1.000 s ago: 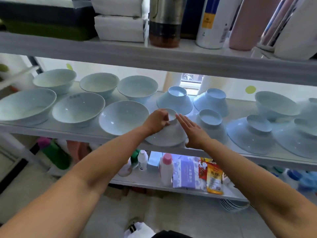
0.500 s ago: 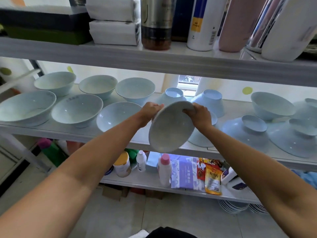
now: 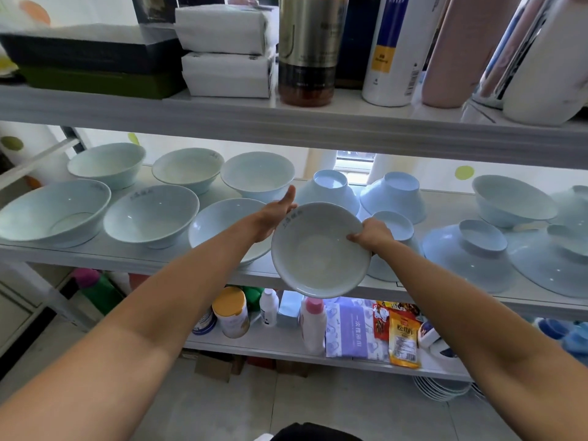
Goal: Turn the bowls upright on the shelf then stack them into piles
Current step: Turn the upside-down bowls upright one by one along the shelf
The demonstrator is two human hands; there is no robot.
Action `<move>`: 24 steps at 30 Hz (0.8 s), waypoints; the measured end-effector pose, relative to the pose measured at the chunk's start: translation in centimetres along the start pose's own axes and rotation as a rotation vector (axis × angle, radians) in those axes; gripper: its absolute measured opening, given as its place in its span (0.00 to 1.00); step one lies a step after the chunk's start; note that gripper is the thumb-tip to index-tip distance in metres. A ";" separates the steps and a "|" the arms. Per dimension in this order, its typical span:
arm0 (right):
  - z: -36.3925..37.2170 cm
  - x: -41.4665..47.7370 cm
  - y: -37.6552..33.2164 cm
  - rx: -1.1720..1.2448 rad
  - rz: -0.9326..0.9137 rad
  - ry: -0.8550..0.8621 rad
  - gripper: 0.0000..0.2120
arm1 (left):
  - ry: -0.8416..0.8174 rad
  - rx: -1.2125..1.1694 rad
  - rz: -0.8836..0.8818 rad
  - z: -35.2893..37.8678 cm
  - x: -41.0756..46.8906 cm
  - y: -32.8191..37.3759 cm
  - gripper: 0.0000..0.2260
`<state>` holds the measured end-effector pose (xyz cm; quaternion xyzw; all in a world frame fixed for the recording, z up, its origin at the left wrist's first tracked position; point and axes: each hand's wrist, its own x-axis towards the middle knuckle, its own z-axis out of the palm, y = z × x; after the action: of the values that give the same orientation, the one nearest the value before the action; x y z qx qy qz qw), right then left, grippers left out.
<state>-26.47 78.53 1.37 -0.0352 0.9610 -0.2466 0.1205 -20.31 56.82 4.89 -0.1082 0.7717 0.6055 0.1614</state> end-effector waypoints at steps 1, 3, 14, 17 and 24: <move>-0.1 0.2 0.0 0.004 0.014 0.012 0.20 | 0.006 0.012 0.014 0.1 0.2 0.0 0.35; -0.2 0.4 -0.2 -0.019 0.019 0.042 0.18 | 0.019 0.050 0.021 0.1 0.4 0.1 0.34; 0.2 1.2 -0.4 -0.227 -0.173 0.137 0.15 | 0.030 0.686 0.054 1.5 4.1 -0.7 0.38; -0.2 1.5 -0.5 -0.264 -0.233 0.102 0.23 | 0.132 0.995 0.060 0.9 5.7 -1.1 0.34; -1.3 3.6 0.1 -0.606 -0.303 0.034 0.28 | 0.133 1.158 0.132 2.2 7.3 0.9 0.31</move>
<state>-30.28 78.74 1.69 -0.2075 0.9763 0.0347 0.0505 -27.14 59.33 2.41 0.0084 0.9905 0.0857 0.1074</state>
